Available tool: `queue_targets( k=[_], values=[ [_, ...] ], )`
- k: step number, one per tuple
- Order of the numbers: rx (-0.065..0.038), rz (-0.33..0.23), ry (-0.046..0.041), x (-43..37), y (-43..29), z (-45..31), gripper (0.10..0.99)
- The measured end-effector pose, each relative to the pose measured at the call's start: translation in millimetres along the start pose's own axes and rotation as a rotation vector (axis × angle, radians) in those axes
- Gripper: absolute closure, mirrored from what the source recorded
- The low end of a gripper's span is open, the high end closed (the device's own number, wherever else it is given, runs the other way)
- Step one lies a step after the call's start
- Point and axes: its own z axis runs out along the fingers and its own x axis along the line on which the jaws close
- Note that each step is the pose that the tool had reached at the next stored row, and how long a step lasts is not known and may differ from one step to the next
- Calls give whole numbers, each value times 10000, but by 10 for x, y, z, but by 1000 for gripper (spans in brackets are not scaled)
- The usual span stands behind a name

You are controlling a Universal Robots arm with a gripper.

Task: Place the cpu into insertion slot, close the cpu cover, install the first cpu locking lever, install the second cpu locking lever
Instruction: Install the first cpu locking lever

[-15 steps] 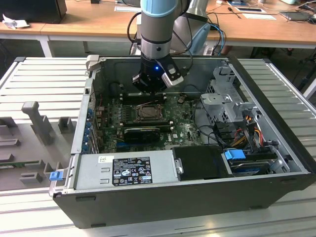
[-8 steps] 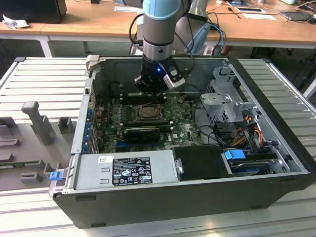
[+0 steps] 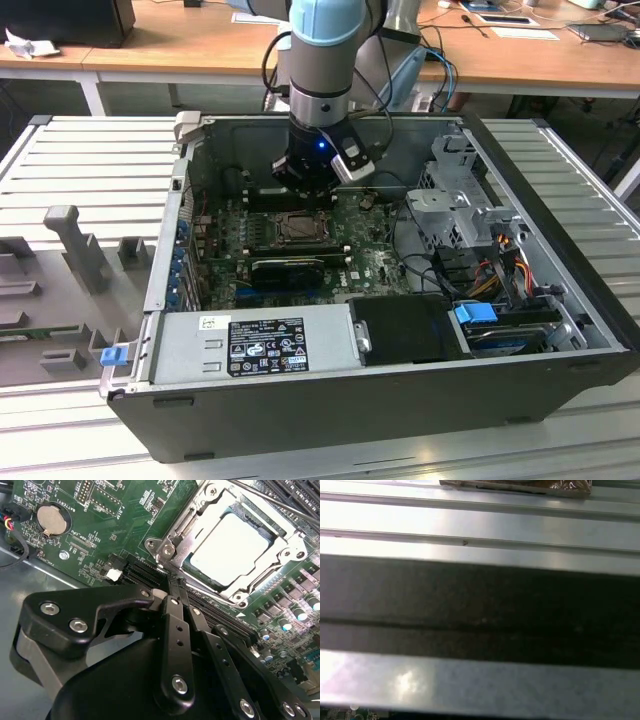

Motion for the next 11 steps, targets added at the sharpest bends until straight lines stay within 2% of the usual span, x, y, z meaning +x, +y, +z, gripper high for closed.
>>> queue_targets(
  k=[7,11],
  values=[
    [0,1,0,-4,-1,15,980],
    [56,0,2,-7,-2,19,980]
  ],
)
